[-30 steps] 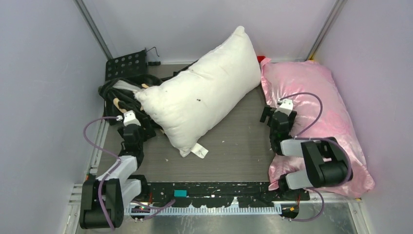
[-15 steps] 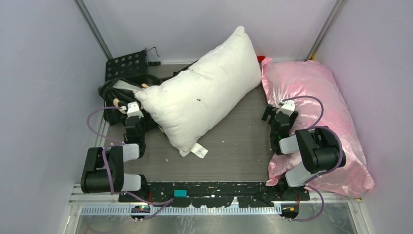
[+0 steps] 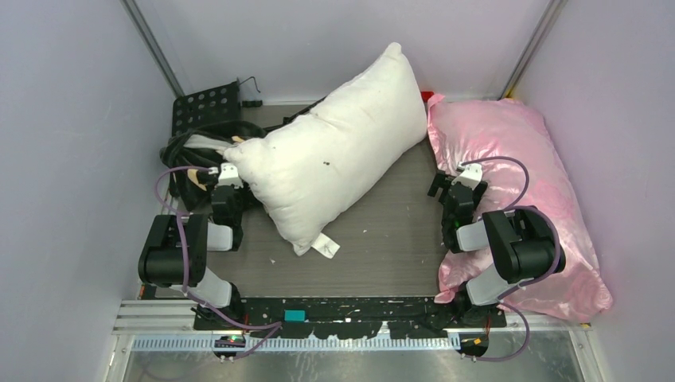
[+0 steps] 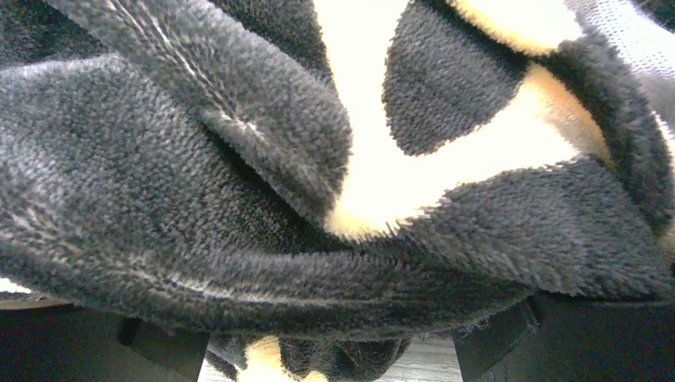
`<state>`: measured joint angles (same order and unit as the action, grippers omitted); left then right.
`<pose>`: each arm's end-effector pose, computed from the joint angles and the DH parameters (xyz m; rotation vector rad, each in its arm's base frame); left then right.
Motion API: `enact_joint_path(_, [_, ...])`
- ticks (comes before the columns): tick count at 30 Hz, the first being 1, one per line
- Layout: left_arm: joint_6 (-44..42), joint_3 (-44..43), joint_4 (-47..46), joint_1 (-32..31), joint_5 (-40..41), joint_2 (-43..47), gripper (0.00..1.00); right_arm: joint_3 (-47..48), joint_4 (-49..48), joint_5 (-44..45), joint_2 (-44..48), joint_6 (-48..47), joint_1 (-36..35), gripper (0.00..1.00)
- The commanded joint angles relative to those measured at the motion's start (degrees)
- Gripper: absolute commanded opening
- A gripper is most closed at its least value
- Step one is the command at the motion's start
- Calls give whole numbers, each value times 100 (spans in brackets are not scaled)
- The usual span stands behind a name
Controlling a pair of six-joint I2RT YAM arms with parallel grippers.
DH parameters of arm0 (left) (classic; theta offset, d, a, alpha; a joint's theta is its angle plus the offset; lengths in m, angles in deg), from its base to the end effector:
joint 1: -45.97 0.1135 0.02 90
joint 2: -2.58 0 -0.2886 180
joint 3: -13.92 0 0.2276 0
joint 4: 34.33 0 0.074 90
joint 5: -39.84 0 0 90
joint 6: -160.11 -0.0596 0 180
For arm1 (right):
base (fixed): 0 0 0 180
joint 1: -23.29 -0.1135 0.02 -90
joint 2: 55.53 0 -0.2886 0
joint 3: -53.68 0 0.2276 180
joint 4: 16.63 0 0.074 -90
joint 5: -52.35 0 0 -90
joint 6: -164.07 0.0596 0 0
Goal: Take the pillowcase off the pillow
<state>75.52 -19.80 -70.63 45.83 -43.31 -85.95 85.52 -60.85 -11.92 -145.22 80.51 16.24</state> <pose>0.2701 0.0064 0.1737 -0.1682 1.8842 0.0471 0.2648 0.0067 0.1793 0.3072 1.7643 -0.2370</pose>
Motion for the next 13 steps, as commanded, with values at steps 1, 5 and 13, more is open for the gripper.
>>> enact_joint_path(1, [-181,-169,-336,-117,-140,7,100,63,-307,265,-40,6,156,96])
enact_joint_path(5, [-176,-170,-334,-118,-140,7,100,65,-308,262,-40,2,157,96])
enact_joint_path(13, [-411,-294,-49,-118,-657,15,100,64,-308,265,-35,7,157,96])
